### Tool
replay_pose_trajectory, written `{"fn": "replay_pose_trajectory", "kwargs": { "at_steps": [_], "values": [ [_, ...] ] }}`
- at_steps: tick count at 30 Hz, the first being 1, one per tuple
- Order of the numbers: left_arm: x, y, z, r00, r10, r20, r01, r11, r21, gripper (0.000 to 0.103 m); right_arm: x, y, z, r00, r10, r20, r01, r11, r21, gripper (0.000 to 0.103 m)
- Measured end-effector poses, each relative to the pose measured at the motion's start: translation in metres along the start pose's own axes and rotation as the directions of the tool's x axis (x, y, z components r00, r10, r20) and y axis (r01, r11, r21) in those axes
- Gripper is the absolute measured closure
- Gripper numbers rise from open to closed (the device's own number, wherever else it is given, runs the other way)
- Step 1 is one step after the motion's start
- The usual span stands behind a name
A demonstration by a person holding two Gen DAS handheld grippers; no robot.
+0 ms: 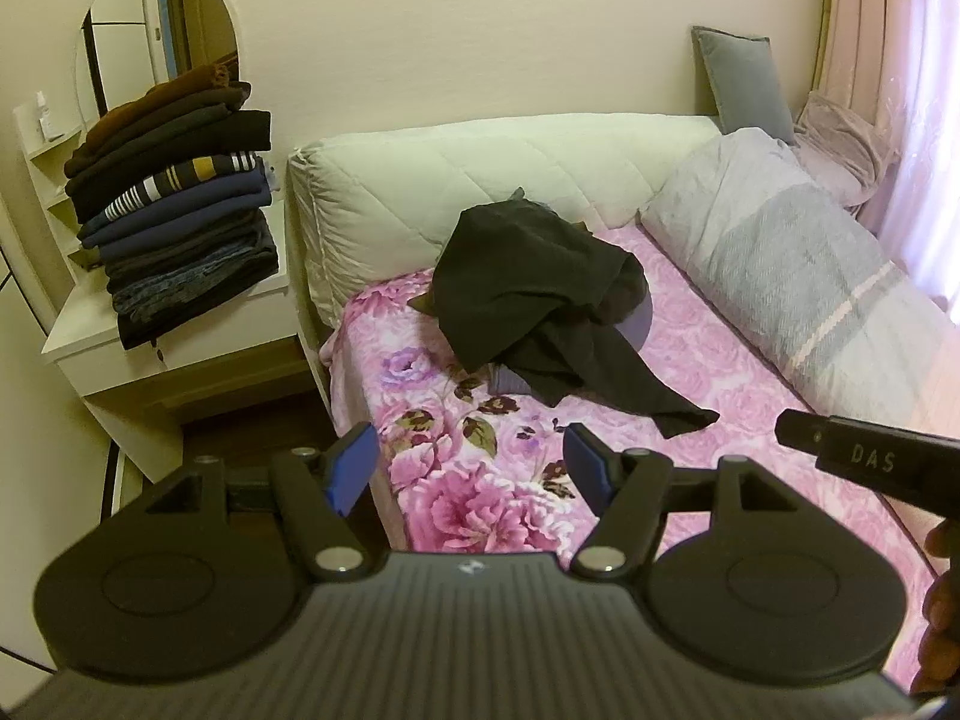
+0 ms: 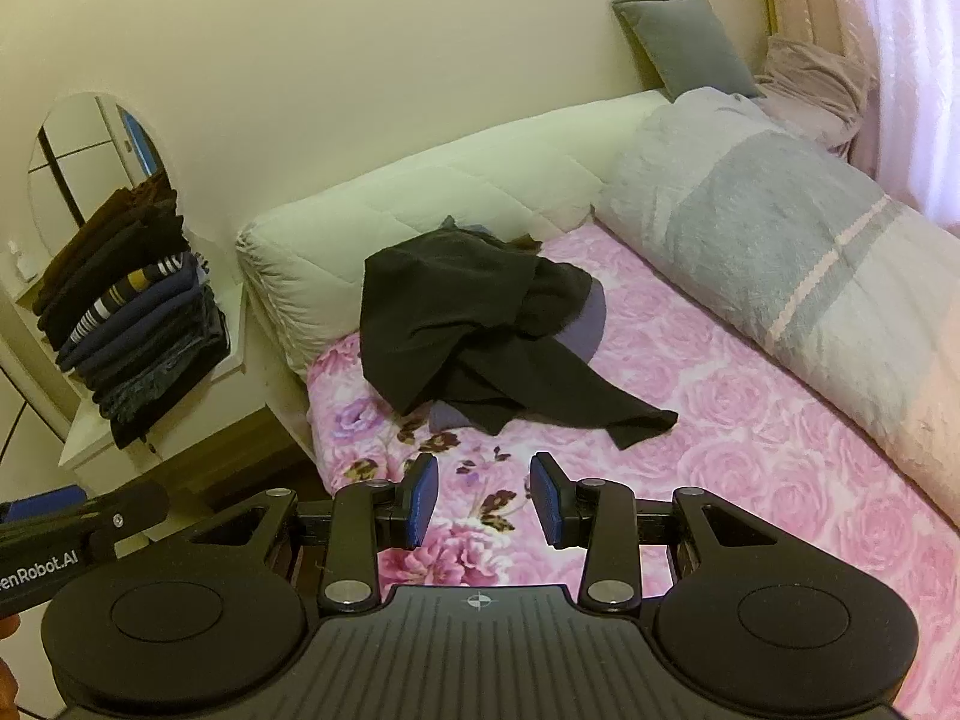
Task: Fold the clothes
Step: 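Approach the crumpled dark trousers on the bed with both tools open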
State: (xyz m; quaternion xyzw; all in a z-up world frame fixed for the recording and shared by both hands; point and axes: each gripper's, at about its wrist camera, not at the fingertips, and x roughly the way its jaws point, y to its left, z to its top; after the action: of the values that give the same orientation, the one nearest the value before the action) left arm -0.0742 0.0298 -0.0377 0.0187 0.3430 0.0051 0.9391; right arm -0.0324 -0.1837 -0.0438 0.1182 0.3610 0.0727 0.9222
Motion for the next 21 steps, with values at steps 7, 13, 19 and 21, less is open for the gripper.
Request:
{"fn": "replay_pose_trajectory", "kwargs": {
  "at_steps": [7,13,19,21],
  "values": [
    [-0.005,0.001,-0.001,1.0,0.002,-0.007,-0.002,1.0,0.005,0.038,-0.008,-0.004,-0.003,0.999,0.006,0.045,-0.006,1.0,-0.011,0.065],
    [-0.006,0.0,0.01,1.0,0.004,-0.016,-0.004,1.0,0.008,0.038,-0.011,-0.01,-0.003,0.998,0.022,0.057,-0.023,1.0,0.01,0.065],
    [-0.001,-0.005,0.02,1.0,-0.002,-0.03,0.003,1.0,0.013,0.038,-0.011,-0.019,0.0,0.997,0.06,0.058,-0.063,0.996,0.056,0.065],
    [0.003,-0.006,0.024,0.999,-0.006,-0.039,0.007,1.0,0.008,0.038,-0.008,-0.022,0.001,0.997,0.067,0.044,-0.071,0.994,0.082,0.065]
  ]
}}
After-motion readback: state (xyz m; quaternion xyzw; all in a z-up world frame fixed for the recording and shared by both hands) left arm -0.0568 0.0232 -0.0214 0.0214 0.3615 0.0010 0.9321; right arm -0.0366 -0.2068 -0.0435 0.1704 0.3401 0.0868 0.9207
